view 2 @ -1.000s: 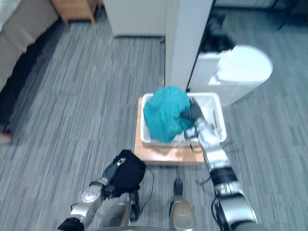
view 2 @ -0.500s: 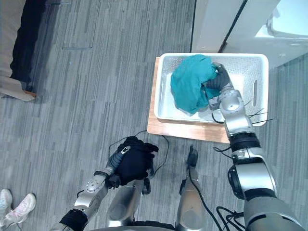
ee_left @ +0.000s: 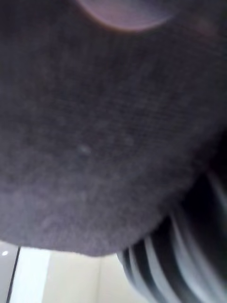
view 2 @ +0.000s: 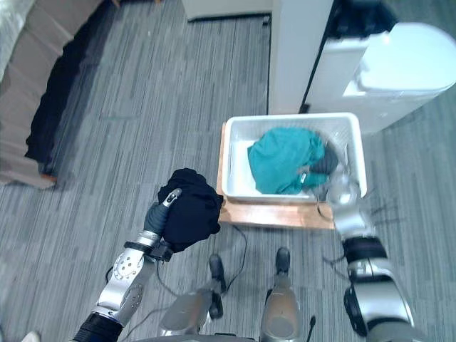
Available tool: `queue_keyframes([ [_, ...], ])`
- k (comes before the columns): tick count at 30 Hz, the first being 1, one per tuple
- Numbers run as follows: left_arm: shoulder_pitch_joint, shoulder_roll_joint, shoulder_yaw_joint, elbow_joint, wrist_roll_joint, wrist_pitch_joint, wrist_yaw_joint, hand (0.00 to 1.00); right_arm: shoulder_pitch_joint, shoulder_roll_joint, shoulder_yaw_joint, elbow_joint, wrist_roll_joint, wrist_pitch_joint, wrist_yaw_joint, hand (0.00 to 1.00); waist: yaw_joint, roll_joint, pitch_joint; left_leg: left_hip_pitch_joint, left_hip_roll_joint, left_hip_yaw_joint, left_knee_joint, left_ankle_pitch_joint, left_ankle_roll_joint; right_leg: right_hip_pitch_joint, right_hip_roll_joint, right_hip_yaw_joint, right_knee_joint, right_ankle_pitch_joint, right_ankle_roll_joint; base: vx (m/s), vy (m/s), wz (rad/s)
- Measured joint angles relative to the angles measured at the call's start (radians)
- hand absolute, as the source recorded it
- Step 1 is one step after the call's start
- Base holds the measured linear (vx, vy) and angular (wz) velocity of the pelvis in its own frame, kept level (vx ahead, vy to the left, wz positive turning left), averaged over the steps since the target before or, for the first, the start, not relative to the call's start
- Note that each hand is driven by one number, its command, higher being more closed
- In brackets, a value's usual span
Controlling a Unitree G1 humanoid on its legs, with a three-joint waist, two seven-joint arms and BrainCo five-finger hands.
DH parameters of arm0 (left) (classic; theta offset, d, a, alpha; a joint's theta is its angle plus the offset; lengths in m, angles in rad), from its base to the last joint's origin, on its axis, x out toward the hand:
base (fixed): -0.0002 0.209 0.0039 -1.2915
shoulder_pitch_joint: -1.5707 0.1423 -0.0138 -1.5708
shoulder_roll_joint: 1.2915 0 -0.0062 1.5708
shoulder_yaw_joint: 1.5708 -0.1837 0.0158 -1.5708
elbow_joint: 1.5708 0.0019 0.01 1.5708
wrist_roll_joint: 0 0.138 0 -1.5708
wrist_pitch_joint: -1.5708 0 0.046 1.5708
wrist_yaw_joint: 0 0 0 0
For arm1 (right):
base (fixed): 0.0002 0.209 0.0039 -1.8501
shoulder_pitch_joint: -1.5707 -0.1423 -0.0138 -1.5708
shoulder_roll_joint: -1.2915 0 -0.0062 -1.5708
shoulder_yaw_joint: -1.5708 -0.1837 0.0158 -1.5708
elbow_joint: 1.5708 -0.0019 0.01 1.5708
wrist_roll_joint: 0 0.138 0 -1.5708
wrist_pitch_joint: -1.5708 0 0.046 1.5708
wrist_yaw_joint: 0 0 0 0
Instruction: Tidy the bed and pick cloth on bed and put in laundry
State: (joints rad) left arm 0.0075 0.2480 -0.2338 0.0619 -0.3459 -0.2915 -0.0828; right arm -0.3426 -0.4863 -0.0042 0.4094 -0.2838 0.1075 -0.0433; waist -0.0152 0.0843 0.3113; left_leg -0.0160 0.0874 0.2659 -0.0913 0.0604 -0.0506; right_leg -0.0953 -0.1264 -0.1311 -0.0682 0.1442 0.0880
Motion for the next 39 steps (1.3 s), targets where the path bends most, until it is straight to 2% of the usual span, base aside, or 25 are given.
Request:
queue_keyframes([
  [2, -0.007, 0.015, 0.009, -0.02, 0.006, 0.003, 0.0, 1.0, 0.117, 0.028, -0.071, -0.093, 0.012, 0.032, -0.003, 0.0, -0.027, -0.043, -0.044, 0.018, 0.006, 0.023, -0.001, -0.007, -0.009, 0.009, 0.007, 0.015, -0.005, 0.0, 0.0, 0.07, -0.029, -0.19],
  [5, -0.039, 0.014, 0.011, -0.035, 0.016, 0.005, 0.004, 1.0, 0.253, 0.053, -0.16, -0.171, 0.039, 0.055, -0.025, 0.0, -0.058, -0.086, -0.087, 0.078, 0.009, 0.073, -0.002, -0.026, -0.018, 0.048, 0.012, 0.052, -0.007, -0.008, 0.0, 0.02, -0.002, -0.33],
  [6, -0.048, 0.015, 0.011, -0.036, 0.018, 0.005, 0.007, 1.0, 0.274, 0.055, -0.165, -0.177, 0.041, 0.055, -0.026, 0.0, -0.061, -0.09, -0.097, 0.085, 0.01, 0.082, -0.002, -0.029, -0.019, 0.051, 0.013, 0.059, -0.007, -0.009, 0.001, -0.03, 0.01, -0.42],
  [8, -0.126, 0.023, 0.011, -0.03, 0.06, 0.018, 0.043, 1.0, 0.372, 0.066, -0.192, -0.192, 0.073, 0.056, -0.042, 0.0, -0.087, -0.107, -0.129, 0.11, 0.012, 0.113, -0.009, -0.052, -0.025, 0.063, 0.018, 0.09, -0.005, -0.019, 0.002, -0.07, 0.005, -0.38],
  [10, -0.193, 0.042, 0.011, -0.01, 0.067, 0.04, 0.055, 1.0, 0.416, 0.075, -0.204, -0.192, 0.082, 0.057, -0.045, 0.0, -0.097, -0.11, -0.138, 0.122, 0.014, 0.135, -0.01, -0.053, -0.025, 0.062, 0.018, 0.112, -0.005, -0.024, 0.001, -0.06, 0.014, -0.36],
  [11, -0.285, 0.07, 0.024, 0.057, 0.077, 0.062, 0.073, 1.0, 0.45, 0.086, -0.214, -0.192, 0.092, 0.057, -0.045, 0.0, -0.12, -0.111, -0.14, 0.13, 0.014, 0.154, -0.011, -0.053, -0.025, 0.057, 0.02, 0.134, -0.001, -0.024, 0.002, -0.06, 0.007, -0.39],
  [13, -0.38, 0.09, 0.042, 0.159, 0.078, 0.093, 0.09, 1.0, 0.471, 0.088, -0.218, -0.19, 0.111, 0.056, -0.046, 0.0, -0.148, -0.111, -0.139, 0.128, 0.014, 0.177, -0.011, -0.053, -0.025, 0.04, 0.022, 0.146, 0.003, -0.023, 0.003, -0.06, -0.012, -0.39],
  [16, -0.5, 0.116, 0.045, 0.306, 0.08, 0.124, 0.114, 1.0, 0.477, 0.088, -0.221, -0.187, 0.132, 0.053, -0.049, 0.0, -0.178, -0.119, -0.134, 0.095, 0.014, 0.219, -0.011, -0.051, -0.026, -0.021, 0.025, 0.18, 0.014, -0.02, 0.008, -0.05, -0.015, -0.46],
  [18, -0.574, 0.122, 0.038, 0.408, 0.082, 0.131, 0.14, 1.0, 0.474, 0.104, -0.221, -0.176, 0.159, 0.034, -0.05, 0.0, -0.192, -0.144, -0.109, 0.069, 0.014, 0.253, -0.01, -0.047, -0.032, -0.062, 0.025, 0.2, 0.017, -0.002, 0.025, -0.02, -0.016, -0.31],
  [20, -0.61, 0.127, 0.029, 0.454, 0.082, 0.131, 0.161, 1.0, 0.464, 0.12, -0.22, -0.163, 0.171, 0.014, -0.058, 0.0, -0.192, -0.161, -0.084, 0.056, 0.012, 0.268, -0.003, -0.047, -0.033, -0.088, 0.026, 0.215, 0.026, 0.008, 0.037, -0.01, -0.006, -0.25],
  [23, -0.712, 0.147, -0.013, 0.513, 0.082, 0.148, 0.199, 1.0, 0.436, 0.137, -0.22, -0.157, 0.196, -0.006, -0.087, 0.0, -0.196, -0.186, -0.001, -0.033, 0.02, 0.275, 0.105, -0.077, -0.013, -0.156, 0.012, 0.232, 0.046, 0.035, 0.032, 0.01, 0.006, -0.1],
  [25, -0.782, 0.163, -0.02, 0.557, 0.082, 0.172, 0.205, 1.0, 0.398, 0.139, -0.22, -0.161, 0.199, -0.015, -0.09, 0.0, -0.198, -0.187, 0.06, -0.089, 0.04, 0.277, 0.205, -0.127, -0.009, -0.176, 0.008, 0.241, 0.048, 0.049, 0.034, 0.01, 0.016, -0.11],
  [27, -0.818, 0.171, -0.025, 0.59, 0.079, 0.199, 0.217, 1.0, 0.349, 0.146, -0.218, -0.165, 0.2, -0.017, -0.09, 0.0, -0.218, -0.181, 0.086, -0.147, 0.069, 0.276, 0.297, -0.179, -0.008, -0.198, 0.012, 0.244, 0.048, 0.055, 0.038, -0.02, 0.02, -0.12],
  [28, -0.824, 0.171, -0.035, 0.607, 0.078, 0.209, 0.217, 0.0, 0.329, 0.147, -0.208, -0.165, 0.2, -0.017, -0.089, 0.0, -0.219, -0.178, 0.088, -0.178, 0.085, 0.274, 0.341, -0.205, -0.006, -0.214, 0.018, 0.247, 0.05, 0.056, 0.037, 0.0, 0.011, -0.17],
  [32, -0.826, 0.119, -0.047, 0.629, 0.08, 0.239, 0.218, 0.0, 0.324, 0.149, -0.179, -0.192, 0.205, -0.018, -0.088, 0.0, -0.218, -0.172, 0.106, -0.231, 0.107, 0.269, 0.417, -0.249, 0.006, -0.246, 0.024, 0.254, 0.063, 0.056, 0.037, -0.01, 0.009, -0.08],
  [36, -0.804, 0.095, -0.047, 0.629, 0.083, 0.239, 0.24, 0.0, 0.323, 0.167, -0.178, -0.19, 0.218, -0.021, -0.088, 0.0, -0.212, -0.166, 0.111, -0.244, 0.107, 0.263, 0.447, -0.26, 0.013, -0.253, 0.019, 0.249, 0.071, 0.059, 0.04, -0.01, -0.001, 0.02],
  [39, -0.768, 0.086, -0.044, 0.589, 0.082, 0.216, 0.255, 0.0, 0.339, 0.166, -0.179, -0.175, 0.235, -0.035, -0.088, 0.0, -0.187, -0.145, 0.124, -0.232, 0.117, 0.248, 0.471, -0.278, 0.017, -0.219, 0.02, 0.24, 0.07, 0.058, 0.04, -0.04, -0.012, 0.12],
])
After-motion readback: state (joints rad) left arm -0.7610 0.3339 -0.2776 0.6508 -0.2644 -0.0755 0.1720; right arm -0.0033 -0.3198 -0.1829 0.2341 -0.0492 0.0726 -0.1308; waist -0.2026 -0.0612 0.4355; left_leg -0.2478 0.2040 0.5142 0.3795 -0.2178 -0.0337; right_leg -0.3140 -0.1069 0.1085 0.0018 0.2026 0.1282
